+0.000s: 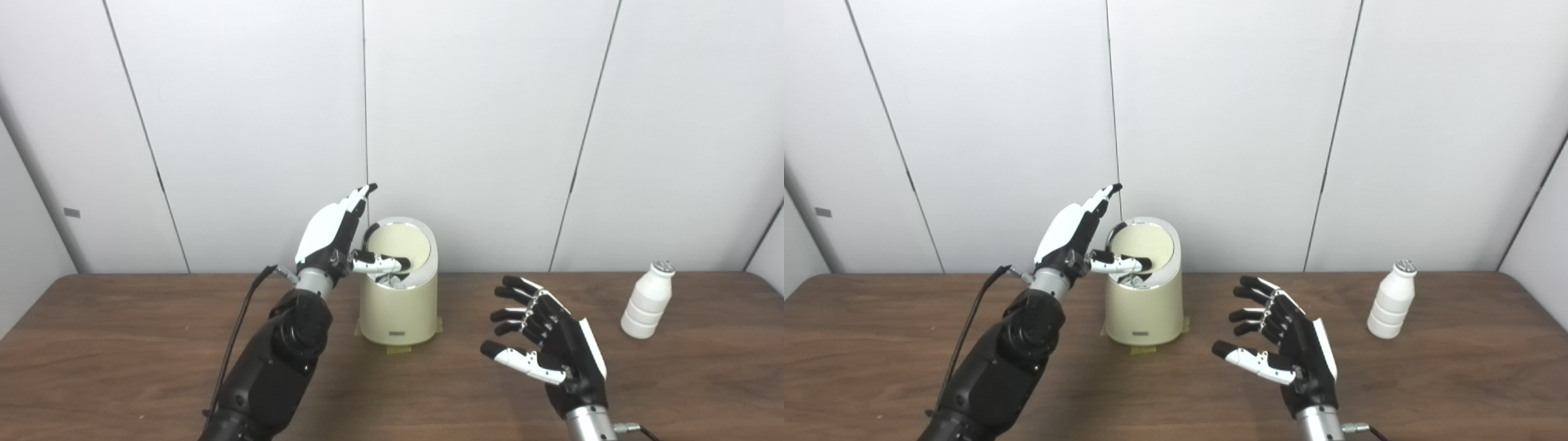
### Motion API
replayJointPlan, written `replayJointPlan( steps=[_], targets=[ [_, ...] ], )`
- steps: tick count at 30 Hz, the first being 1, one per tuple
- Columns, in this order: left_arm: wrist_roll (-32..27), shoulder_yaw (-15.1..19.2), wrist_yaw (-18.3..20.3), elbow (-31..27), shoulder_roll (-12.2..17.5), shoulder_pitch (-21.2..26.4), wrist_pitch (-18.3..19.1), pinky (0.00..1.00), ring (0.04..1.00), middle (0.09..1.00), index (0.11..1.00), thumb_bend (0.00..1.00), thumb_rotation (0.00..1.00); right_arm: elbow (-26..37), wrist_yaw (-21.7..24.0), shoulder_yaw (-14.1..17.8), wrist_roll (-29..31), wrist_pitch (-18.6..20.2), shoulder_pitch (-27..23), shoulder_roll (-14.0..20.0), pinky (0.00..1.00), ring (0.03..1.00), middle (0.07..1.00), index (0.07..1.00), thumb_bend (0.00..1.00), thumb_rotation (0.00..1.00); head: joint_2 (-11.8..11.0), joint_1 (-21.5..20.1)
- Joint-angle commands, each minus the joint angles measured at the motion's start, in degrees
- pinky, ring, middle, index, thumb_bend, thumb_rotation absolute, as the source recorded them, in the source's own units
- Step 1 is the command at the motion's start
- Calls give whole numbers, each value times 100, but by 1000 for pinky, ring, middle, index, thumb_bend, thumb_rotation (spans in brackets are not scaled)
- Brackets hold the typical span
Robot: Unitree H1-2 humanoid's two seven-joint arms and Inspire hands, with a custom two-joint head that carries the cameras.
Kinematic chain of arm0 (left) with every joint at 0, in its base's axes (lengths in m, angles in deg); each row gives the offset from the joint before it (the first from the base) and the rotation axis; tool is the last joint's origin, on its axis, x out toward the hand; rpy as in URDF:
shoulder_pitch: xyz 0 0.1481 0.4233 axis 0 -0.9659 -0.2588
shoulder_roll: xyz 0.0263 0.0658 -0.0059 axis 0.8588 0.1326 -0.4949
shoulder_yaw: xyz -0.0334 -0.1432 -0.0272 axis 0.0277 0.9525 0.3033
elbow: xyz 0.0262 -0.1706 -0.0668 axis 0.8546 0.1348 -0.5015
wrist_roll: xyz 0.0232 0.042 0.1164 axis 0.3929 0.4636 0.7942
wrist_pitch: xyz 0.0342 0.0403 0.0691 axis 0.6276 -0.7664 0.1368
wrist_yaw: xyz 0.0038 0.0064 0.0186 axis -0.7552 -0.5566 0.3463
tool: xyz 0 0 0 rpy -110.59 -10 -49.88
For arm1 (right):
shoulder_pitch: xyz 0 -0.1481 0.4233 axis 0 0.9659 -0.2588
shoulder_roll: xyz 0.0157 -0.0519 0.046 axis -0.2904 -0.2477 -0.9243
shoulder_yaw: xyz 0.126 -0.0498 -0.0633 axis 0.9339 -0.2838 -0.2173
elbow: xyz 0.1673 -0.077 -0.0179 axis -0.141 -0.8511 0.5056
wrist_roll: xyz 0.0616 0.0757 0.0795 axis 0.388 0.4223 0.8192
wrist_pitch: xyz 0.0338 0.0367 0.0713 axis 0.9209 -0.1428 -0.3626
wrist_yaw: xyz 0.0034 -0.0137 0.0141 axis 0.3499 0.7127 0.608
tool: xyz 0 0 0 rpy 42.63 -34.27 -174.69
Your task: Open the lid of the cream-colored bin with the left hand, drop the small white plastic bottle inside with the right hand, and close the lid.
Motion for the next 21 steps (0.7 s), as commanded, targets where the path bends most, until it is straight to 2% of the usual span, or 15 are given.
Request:
replayJointPlan(
  steps=[1,5,8,9,10,12,14,17,21],
  targets=[
    [93,22,-191,-48,-5,391,-14,896,1000,1000,1000,743,74,251,11,-8,-4,-37,-141,-12,479,580,722,733,760,156,12,-6],
    [98,23,-199,-31,8,399,-20,898,1000,1000,1000,733,70,277,10,-20,-25,-28,-125,-13,482,577,713,733,757,142,34,-8],
    [326,-99,-215,-68,89,413,75,887,1000,1000,1000,736,70,320,-3,-26,-48,11,-121,-17,480,577,711,731,760,138,39,-8],
    [553,-235,-173,-97,163,437,204,879,1000,1000,1000,738,70,327,-4,-29,-56,8,-119,-17,479,576,710,730,760,139,49,-10],
    [836,-416,-65,-150,258,470,384,878,1000,1000,1000,747,63,332,-6,-31,-63,8,-118,-18,479,576,711,731,757,140,49,-10],
    [1489,-876,374,-367,491,556,883,894,1000,1000,1000,779,43,320,-7,-32,-73,7,-122,-12,478,572,711,733,752,137,60,-1],
    [1933,-1244,849,-569,678,633,1215,902,1000,1000,1000,835,19,317,4,-32,-55,29,-129,-11,479,575,713,734,756,145,63,1],
    [2375,-1589,1301,-786,847,671,1463,901,1000,1000,1000,908,4,332,0,-32,-49,55,-136,-24,472,574,714,734,769,162,62,3],
    [2815,-1839,1481,-841,972,675,1482,891,1000,1000,1000,957,61,325,9,-39,-48,16,-140,-26,467,573,715,733,764,162,59,11]
  ],
)
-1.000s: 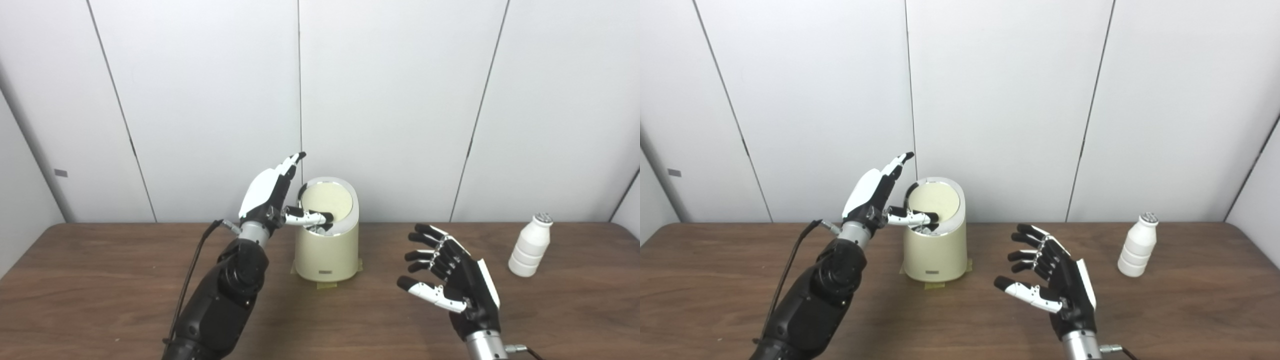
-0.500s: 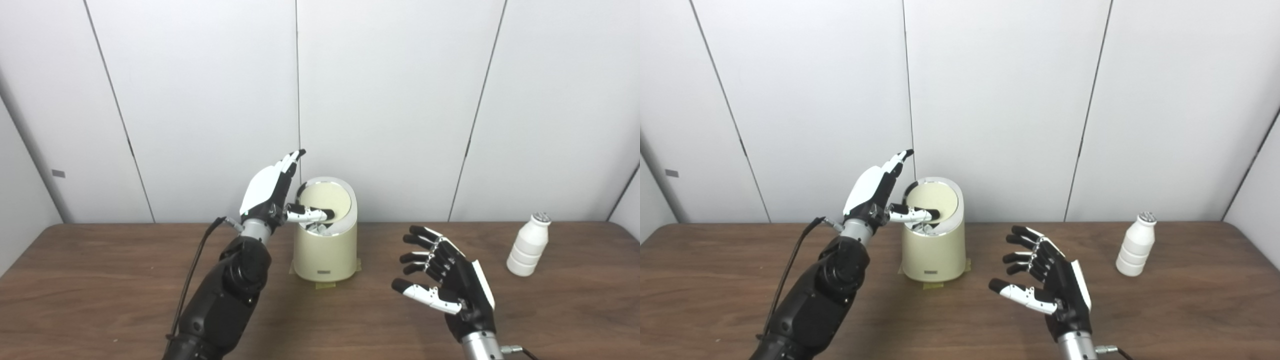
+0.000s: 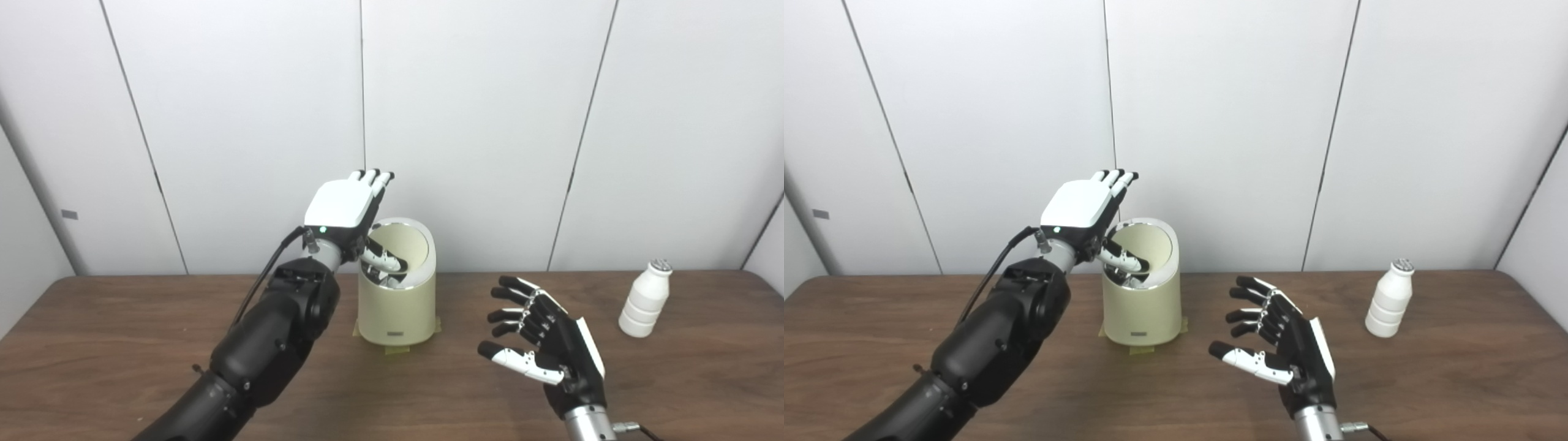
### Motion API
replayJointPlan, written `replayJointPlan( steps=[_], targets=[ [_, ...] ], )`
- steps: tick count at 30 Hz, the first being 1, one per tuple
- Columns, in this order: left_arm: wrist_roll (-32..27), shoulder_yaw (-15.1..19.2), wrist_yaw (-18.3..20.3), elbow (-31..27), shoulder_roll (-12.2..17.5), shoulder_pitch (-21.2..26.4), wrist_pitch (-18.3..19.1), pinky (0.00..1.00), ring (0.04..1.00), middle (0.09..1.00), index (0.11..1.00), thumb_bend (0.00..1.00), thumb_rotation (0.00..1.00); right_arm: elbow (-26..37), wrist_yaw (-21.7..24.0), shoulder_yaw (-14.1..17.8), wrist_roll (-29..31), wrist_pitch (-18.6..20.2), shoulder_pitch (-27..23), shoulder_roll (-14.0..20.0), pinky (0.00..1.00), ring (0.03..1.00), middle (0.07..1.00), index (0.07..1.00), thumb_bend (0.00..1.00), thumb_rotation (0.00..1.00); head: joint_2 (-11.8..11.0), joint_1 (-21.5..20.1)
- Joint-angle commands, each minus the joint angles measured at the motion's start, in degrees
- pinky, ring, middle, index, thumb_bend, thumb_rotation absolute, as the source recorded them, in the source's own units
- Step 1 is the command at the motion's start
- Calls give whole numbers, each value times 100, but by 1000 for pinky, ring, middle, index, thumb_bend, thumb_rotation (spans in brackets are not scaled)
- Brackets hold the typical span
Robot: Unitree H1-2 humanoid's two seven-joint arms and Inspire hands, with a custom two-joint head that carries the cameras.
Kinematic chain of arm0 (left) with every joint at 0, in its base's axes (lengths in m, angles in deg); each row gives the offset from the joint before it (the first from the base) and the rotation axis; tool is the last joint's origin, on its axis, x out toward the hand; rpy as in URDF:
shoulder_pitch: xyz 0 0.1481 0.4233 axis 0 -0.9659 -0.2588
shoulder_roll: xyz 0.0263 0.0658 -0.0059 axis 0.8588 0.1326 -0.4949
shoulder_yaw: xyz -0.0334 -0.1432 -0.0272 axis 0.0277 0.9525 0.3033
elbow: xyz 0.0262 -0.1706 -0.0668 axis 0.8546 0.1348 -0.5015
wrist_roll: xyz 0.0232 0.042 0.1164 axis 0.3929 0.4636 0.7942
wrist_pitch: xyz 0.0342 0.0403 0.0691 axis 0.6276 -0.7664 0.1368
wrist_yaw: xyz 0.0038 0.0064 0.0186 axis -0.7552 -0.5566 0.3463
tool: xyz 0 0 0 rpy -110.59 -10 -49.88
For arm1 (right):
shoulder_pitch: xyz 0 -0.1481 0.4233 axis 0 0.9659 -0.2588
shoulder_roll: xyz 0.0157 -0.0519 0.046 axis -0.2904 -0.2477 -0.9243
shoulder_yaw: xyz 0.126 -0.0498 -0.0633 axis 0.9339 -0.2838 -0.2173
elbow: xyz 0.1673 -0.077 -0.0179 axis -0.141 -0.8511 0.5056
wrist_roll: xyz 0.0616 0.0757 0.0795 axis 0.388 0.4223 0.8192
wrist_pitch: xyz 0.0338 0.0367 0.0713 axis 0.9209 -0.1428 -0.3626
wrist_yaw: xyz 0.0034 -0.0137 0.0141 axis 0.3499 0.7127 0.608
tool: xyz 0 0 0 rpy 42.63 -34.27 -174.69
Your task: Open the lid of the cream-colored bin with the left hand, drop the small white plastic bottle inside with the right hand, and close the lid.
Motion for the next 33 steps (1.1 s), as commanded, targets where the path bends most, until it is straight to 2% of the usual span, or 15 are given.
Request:
replayJointPlan(
  steps=[1,3,5,8,10,12,14,16,19,21,25,28,33],
  targets=[
    [280,-80,184,30,189,58,64,892,1000,1000,1000,965,68,179,12,-1,5,-130,-168,-11,468,573,715,734,765,165,4,-5],
    [286,-31,157,-32,197,24,43,899,1000,1000,1000,973,76,174,3,-4,-17,-153,-168,-14,469,573,715,734,765,166,4,-4],
    [180,120,30,-183,185,-49,-5,872,995,1000,1000,934,116,170,2,-4,-12,-158,-170,-19,468,571,712,732,759,154,4,-2],
    [-283,592,-364,-452,30,-251,-205,832,974,988,1000,881,163,166,-7,-7,-30,-157,-175,-20,468,569,712,733,756,150,-1,-2],
    [-912,1103,-700,-684,-180,-459,-506,800,950,968,1000,816,203,160,-4,-4,-22,-148,-180,-17,472,572,713,732,755,147,-1,21],
    [-1495,1575,-1065,-858,-415,-672,-905,696,886,931,971,787,273,149,-11,2,-29,-114,-185,-9,475,575,713,734,759,162,-12,33],
    [-1901,1878,-1333,-978,-583,-857,-1318,682,878,917,952,762,322,148,-23,7,-43,-83,-187,-11,473,572,708,729,762,155,-17,32],
    [-2279,2105,-1447,-1161,-730,-1052,-1590,703,886,921,946,735,340,148,-18,6,-54,-77,-186,-4,471,572,707,729,762,156,-14,41],
    [-3036,2424,-1216,-1621,-909,-1437,-1646,690,862,894,920,734,333,132,-6,9,-60,-108,-186,8,478,576,709,730,762,156,-16,64],
    [-3503,2599,-1027,-1959,-1013,-1743,-1505,624,816,859,877,729,339,155,-2,15,-57,-88,-180,11,480,577,708,729,756,149,-16,77],
    [-4187,2865,-931,-2305,-1165,-2350,-1535,585,747,803,819,700,285,110,28,41,-22,-144,-193,47,473,577,708,729,761,160,-3,61],
    [-4591,3016,-831,-2400,-1145,-2761,-1621,592,717,787,809,710,277,124,26,48,-14,-92,-181,50,472,575,702,729,771,171,4,38],
    [-4892,3154,-741,-2527,-1030,-3253,-1679,592,698,765,805,734,295,209,-1,39,-68,-36,-139,49,472,575,701,730,766,161,29,-20]
  ],
)
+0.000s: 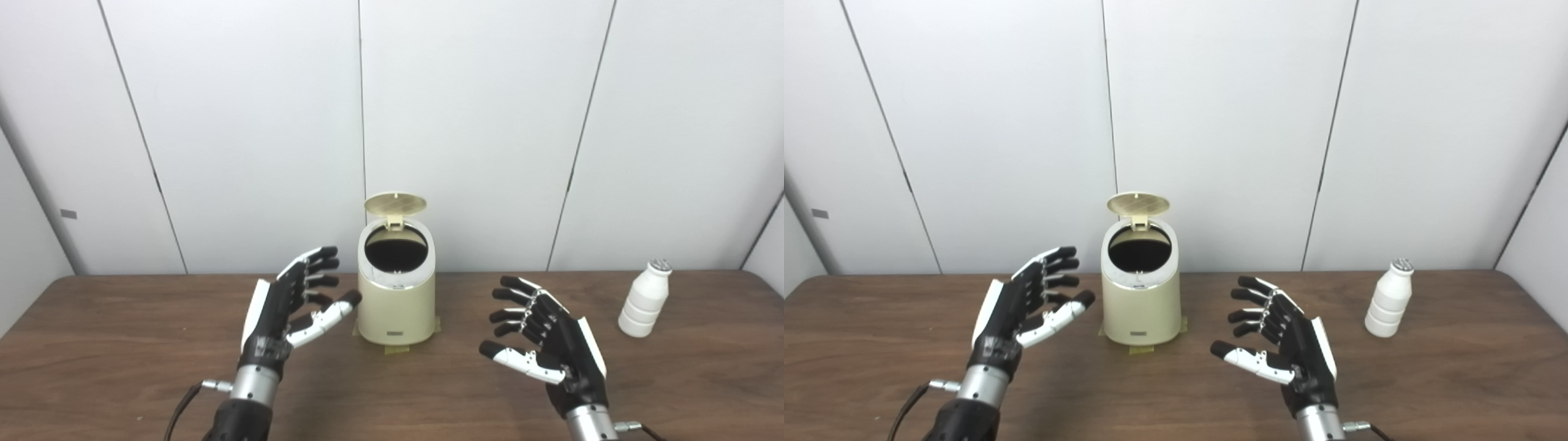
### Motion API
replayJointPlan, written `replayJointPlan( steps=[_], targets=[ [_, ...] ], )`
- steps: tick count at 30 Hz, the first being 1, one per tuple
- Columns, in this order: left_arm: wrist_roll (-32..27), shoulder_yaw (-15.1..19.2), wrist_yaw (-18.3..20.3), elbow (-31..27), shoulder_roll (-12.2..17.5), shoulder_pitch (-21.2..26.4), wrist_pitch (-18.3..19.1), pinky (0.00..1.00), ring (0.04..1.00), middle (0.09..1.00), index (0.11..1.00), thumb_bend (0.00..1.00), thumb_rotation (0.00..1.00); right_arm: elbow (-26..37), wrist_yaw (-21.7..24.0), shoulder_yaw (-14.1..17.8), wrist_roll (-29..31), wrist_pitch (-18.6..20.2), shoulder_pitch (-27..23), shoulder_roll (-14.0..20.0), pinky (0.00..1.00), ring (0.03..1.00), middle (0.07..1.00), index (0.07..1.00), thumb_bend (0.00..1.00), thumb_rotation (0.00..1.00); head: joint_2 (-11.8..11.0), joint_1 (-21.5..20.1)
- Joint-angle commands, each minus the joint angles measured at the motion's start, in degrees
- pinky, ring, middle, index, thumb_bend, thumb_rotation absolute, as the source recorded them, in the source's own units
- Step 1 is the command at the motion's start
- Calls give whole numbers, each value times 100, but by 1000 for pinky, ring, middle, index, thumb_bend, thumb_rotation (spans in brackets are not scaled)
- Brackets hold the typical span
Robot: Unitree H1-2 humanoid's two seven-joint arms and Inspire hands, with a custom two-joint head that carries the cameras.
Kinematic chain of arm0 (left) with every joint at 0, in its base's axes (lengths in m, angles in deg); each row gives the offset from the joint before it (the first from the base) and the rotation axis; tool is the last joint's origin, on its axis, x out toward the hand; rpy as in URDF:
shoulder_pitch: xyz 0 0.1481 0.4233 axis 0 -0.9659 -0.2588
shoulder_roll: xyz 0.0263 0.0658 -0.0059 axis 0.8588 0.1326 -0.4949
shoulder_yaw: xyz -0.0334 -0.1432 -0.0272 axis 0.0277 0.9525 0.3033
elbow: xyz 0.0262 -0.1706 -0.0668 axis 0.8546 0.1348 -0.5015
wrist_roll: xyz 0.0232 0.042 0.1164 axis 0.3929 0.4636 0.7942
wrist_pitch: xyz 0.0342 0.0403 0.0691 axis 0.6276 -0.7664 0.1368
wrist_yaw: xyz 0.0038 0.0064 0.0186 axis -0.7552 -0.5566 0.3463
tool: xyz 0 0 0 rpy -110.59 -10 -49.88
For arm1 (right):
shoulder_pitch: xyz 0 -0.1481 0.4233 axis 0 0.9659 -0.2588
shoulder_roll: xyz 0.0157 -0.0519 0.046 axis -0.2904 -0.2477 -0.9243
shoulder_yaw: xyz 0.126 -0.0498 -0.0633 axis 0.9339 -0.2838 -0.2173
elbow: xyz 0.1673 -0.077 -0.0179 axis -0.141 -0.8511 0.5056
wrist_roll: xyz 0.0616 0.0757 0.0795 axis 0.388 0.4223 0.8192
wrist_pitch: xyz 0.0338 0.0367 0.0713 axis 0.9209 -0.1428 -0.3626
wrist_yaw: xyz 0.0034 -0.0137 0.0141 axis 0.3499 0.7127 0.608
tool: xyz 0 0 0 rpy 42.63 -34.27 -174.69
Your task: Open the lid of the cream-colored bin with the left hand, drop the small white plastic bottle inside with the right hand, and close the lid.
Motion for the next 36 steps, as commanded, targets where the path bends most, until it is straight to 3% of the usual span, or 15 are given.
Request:
replayJointPlan(
  steps=[1,6,13,15,16,19,21,24,30,34,36],
  targets=[
    [-120,77,-11,-291,37,121,-246,603,702,766,806,729,295,201,-1,25,17,-63,-137,9,476,578,707,733,763,157,9,-29],
    [-206,163,-43,-206,72,-153,-373,587,702,764,813,726,288,149,14,86,154,-106,-119,3,485,574,712,732,773,137,-40,-230],
    [-257,174,8,137,180,-178,-707,618,714,773,809,726,271,5,-52,170,-6,-259,-313,140,497,578,731,743,807,167,-164,-713],
    [-268,179,18,177,213,-164,-744,620,713,773,807,732,277,-59,27,234,-4,-229,-527,348,504,587,740,748,838,183,-164,-713],
    [-284,182,23,198,222,-158,-753,620,714,774,806,728,274,-91,62,244,-92,-211,-662,504,522,591,740,748,854,181,-247,-909],
    [-271,195,3,303,261,-128,-818,637,722,778,808,720,270,22,112,171,-606,-103,-1070,977,518,611,758,765,842,173,-359,-1110],
    [-275,218,-1,389,301,-105,-883,654,727,776,807,720,261,292,74,121,-1169,335,-1370,1277,507,652,776,768,830,191,-423,-1237],
    [-314,245,24,461,353,-88,-961,657,732,777,809,704,242,420,119,184,-1490,737,-1808,1728,541,708,790,780,814,193,-513,-1420],
    [-347,279,43,491,438,-90,-932,669,746,787,814,664,200,-214,225,438,-1591,759,-2437,2628,645,788,822,797,878,270,-631,-1723],
    [-392,297,46,555,484,-73,-977,680,754,792,818,647,194,-384,287,527,-1718,1090,-2581,3038,692,817,858,833,889,259,-673,-1860],
    [-411,299,45,564,497,-73,-985,637,746,792,816,617,160,-421,280,586,-1796,1314,-2608,3203,661,797,855,842,903,270,-680,-1901]
  ],
)
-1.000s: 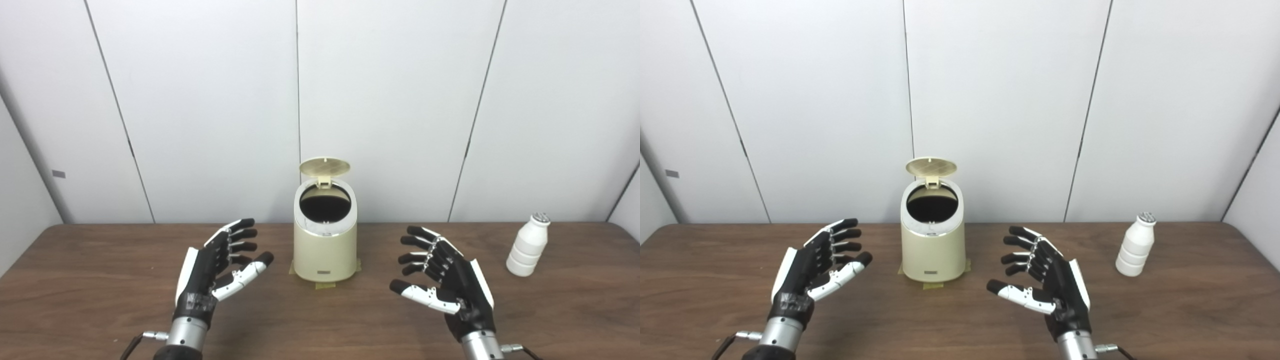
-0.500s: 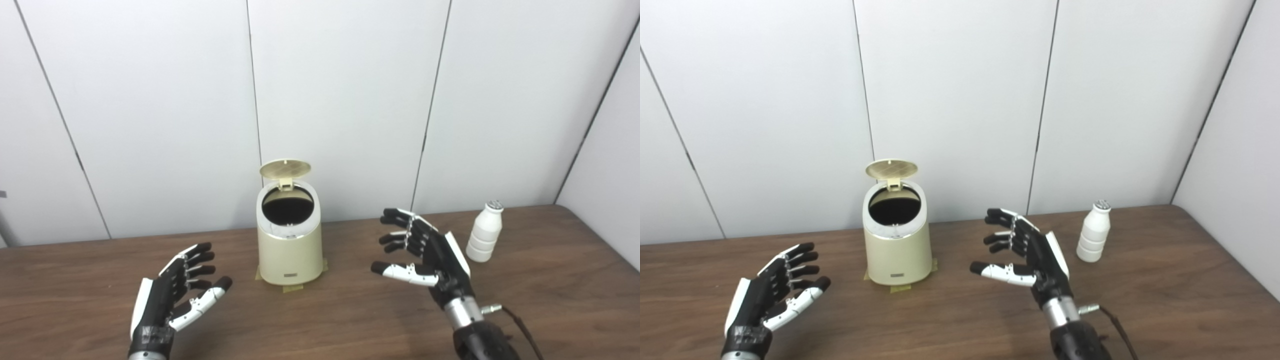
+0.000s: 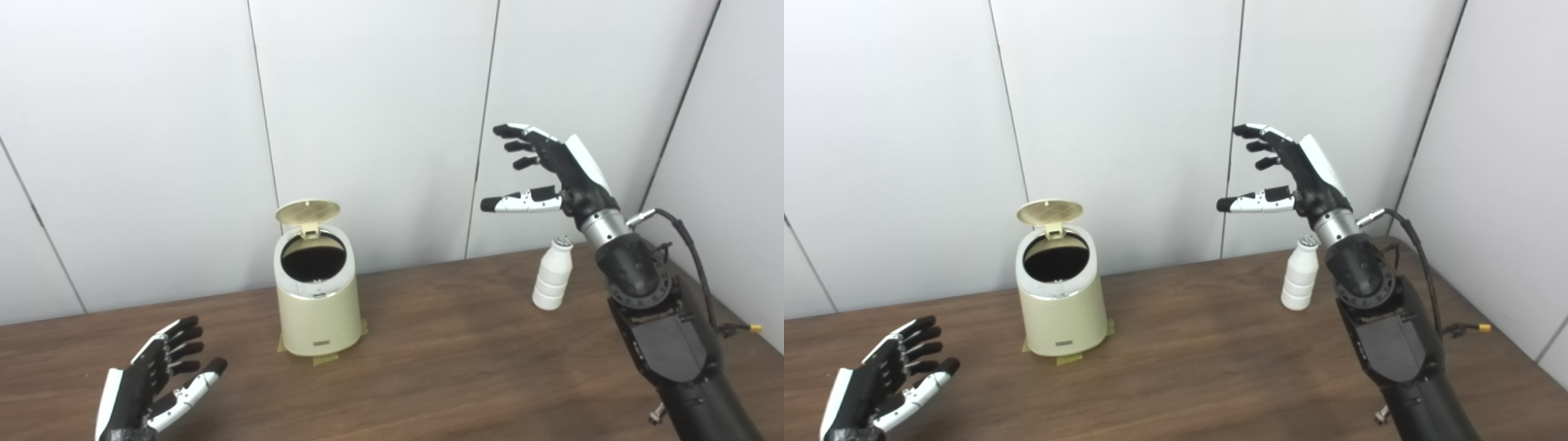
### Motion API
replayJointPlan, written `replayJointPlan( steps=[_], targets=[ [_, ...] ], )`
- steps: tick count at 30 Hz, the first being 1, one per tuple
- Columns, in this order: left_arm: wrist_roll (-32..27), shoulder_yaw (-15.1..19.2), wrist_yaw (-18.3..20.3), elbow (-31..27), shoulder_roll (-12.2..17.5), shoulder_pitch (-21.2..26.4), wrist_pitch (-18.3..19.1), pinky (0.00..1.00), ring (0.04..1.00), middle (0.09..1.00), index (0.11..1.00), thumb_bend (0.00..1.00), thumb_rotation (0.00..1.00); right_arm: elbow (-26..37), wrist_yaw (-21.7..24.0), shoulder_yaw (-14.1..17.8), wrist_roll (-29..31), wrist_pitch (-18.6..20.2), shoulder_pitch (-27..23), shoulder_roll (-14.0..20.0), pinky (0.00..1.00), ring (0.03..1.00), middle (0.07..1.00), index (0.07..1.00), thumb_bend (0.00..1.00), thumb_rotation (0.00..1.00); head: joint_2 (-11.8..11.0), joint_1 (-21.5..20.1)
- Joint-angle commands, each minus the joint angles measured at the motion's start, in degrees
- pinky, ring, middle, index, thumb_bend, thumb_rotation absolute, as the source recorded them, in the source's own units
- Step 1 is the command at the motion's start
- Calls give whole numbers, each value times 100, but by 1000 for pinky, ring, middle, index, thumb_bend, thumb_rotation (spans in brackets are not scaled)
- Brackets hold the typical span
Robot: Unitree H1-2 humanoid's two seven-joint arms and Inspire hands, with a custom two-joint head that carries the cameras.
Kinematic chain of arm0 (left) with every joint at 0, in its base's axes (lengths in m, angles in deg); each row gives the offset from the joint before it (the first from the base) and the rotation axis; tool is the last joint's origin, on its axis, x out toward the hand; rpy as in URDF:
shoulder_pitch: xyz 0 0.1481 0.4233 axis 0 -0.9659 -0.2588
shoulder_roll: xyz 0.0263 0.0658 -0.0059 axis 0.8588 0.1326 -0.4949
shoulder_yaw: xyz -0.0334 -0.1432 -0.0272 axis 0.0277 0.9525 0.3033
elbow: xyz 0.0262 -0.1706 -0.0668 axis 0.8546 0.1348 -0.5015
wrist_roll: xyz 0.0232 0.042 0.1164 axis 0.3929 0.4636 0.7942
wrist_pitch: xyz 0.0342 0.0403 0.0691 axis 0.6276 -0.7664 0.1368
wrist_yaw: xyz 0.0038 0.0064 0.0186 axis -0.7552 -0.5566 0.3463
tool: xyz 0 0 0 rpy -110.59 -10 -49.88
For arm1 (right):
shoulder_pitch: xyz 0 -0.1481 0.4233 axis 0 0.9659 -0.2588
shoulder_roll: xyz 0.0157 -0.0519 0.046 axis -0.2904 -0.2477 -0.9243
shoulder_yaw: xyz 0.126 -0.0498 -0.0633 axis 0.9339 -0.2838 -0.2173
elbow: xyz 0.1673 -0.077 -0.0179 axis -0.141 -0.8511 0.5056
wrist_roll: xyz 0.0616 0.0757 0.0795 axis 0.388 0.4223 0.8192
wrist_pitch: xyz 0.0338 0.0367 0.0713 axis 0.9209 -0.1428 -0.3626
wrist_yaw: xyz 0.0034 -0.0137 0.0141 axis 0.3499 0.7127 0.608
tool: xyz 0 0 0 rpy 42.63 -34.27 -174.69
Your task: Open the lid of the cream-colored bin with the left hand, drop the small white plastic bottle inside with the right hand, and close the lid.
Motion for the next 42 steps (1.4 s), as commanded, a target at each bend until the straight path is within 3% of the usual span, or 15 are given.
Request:
replayJointPlan(
  steps=[1,4,9,13,19,23,31,34,38,42],
  targets=[
    [-42,15,16,-71,44,255,-294,622,743,791,814,607,152,41,-39,158,-67,168,-336,277,649,791,856,843,898,255,-10,-52],
    [-23,11,16,-75,66,243,-281,620,746,793,811,604,156,-18,-15,311,61,412,-284,373,678,813,868,846,877,215,-17,-79],
    [-45,9,39,-136,76,227,-236,607,737,790,810,601,144,-347,208,628,603,561,-92,472,759,870,903,878,929,300,-18,-106],
    [-35,7,49,-183,88,216,-184,605,729,788,810,605,144,-474,355,720,844,632,128,544,833,897,929,911,919,311,-4,-109],
    [22,-3,40,-235,121,201,-102,617,728,781,808,602,123,-770,592,761,1202,423,457,612,870,921,966,959,973,360,15,-134],
    [21,4,48,-259,134,197,-48,612,727,782,810,603,119,-836,757,846,1556,430,578,528,959,944,964,981,973,311,27,-150],
    [-11,7,84,-273,148,211,-14,618,737,787,810,614,130,-925,956,871,1994,407,915,429,902,952,988,1000,911,258,55,-152],
    [21,-2,82,-305,159,211,36,638,741,786,808,627,147,-1071,921,783,1951,265,989,408,932,961,998,1000,848,216,70,-151],
    [-30,1,121,-317,168,206,13,633,740,785,808,619,129,-1160,791,721,1886,359,1043,288,976,975,1000,1000,776,144,90,-154],
    [-69,20,178,-349,160,201,17,630,739,784,801,611,113,-1339,662,681,1850,306,1026,151,951,955,994,1000,835,168,106,-153]
  ],
)
